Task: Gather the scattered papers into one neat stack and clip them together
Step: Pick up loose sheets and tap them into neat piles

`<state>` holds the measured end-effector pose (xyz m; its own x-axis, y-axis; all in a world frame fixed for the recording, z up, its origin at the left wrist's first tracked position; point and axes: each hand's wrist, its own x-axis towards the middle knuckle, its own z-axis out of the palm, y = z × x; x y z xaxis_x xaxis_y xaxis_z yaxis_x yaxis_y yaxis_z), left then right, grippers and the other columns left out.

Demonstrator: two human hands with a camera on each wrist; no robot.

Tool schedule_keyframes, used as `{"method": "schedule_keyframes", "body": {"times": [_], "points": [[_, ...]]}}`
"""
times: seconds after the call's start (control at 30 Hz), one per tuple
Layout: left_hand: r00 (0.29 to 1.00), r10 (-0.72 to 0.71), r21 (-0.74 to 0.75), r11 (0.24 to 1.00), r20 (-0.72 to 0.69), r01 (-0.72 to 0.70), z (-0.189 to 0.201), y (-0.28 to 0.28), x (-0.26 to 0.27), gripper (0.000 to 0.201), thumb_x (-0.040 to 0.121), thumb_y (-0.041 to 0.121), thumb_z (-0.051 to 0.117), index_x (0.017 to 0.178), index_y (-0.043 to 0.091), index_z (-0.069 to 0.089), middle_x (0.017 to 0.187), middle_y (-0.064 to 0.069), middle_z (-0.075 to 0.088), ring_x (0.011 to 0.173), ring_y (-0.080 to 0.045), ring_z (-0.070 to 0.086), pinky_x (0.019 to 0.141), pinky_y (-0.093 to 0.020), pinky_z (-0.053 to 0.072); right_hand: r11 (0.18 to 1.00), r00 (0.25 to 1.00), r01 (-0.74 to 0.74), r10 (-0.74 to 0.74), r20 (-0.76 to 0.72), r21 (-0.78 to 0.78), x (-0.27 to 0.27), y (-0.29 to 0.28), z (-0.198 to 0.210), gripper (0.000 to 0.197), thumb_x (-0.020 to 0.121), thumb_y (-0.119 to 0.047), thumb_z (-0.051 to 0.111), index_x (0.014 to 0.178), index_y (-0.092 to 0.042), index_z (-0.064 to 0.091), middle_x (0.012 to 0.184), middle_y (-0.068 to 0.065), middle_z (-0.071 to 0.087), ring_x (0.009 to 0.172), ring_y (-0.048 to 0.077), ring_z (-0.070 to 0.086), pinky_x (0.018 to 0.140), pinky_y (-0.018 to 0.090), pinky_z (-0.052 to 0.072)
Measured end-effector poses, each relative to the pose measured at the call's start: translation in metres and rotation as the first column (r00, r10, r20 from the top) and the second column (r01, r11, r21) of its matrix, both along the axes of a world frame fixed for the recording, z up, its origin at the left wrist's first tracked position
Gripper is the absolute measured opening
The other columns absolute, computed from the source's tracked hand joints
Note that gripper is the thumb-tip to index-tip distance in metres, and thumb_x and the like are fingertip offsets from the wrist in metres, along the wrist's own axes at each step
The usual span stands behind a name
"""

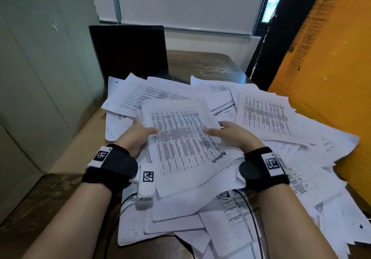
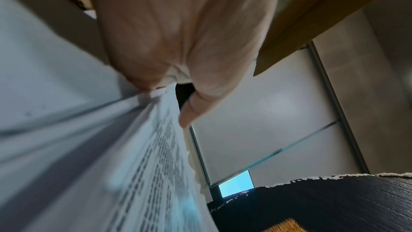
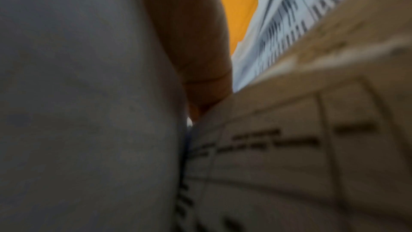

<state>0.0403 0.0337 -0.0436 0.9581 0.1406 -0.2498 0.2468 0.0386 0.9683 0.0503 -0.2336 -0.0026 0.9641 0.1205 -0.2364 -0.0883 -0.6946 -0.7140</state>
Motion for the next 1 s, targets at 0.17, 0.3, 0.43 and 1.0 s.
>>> {"method": "schedule_keyframes", "body": {"times": [0.17,0.3,0.43,1.0], "points": [[0.994,0.062,0.09,0.993,0.091,-0.07,0.002,-0.002,0.001,0.022,0.095,0.002,0.045,0.115,0.006,0.05,0.106,-0.014,0.06,0.094,-0.025,0.058,0.082,-0.037,0.046,0.907,0.996,-0.031,0.062,-0.061,0.42,-0.008,0.001,0.004,0.027,0.088,-0.008,0.067,0.112,-0.02,0.063,0.099,0.005,0.074,0.089,0.026,0.071,0.071,0.033,0.057],[0.978,0.115,0.124,0.983,0.175,-0.138,0.01,-0.005,-0.003,0.033,0.101,0.028,0.042,0.127,0.01,0.049,0.116,-0.01,0.061,0.105,-0.026,0.058,0.093,-0.039,0.046,0.826,0.981,-0.107,0.179,-0.078,0.553,-0.013,0.005,0.001,0.045,0.087,0.004,0.063,0.128,-0.013,0.055,0.108,0.011,0.071,0.086,0.024,0.07,0.07,0.032,0.06],[0.955,0.147,0.093,0.98,0.257,-0.176,0.014,-0.003,-0.011,0.02,0.099,0.018,0.045,0.117,0.011,0.051,0.119,-0.012,0.062,0.104,-0.028,0.061,0.099,-0.048,0.046,0.775,0.986,-0.163,0.116,0.116,0.61,-0.014,0.003,0.01,0.046,0.087,0.003,0.063,0.13,-0.012,0.054,0.119,0.014,0.067,0.098,0.028,0.067,0.086,0.041,0.055],[0.66,0.147,0.187,0.894,0.737,-0.408,0.152,-0.057,-0.086,0.046,0.104,0.033,0.024,0.139,0.004,0.032,0.121,0.004,0.052,0.113,-0.01,0.049,0.083,-0.016,0.034,0.735,0.849,-0.225,-0.175,0.498,0.64,-0.074,-0.01,0.101,0.076,0.081,-0.05,0.071,0.144,-0.025,0.036,0.137,-0.008,0.056,0.127,0.01,0.052,0.11,0.043,0.04]]}}
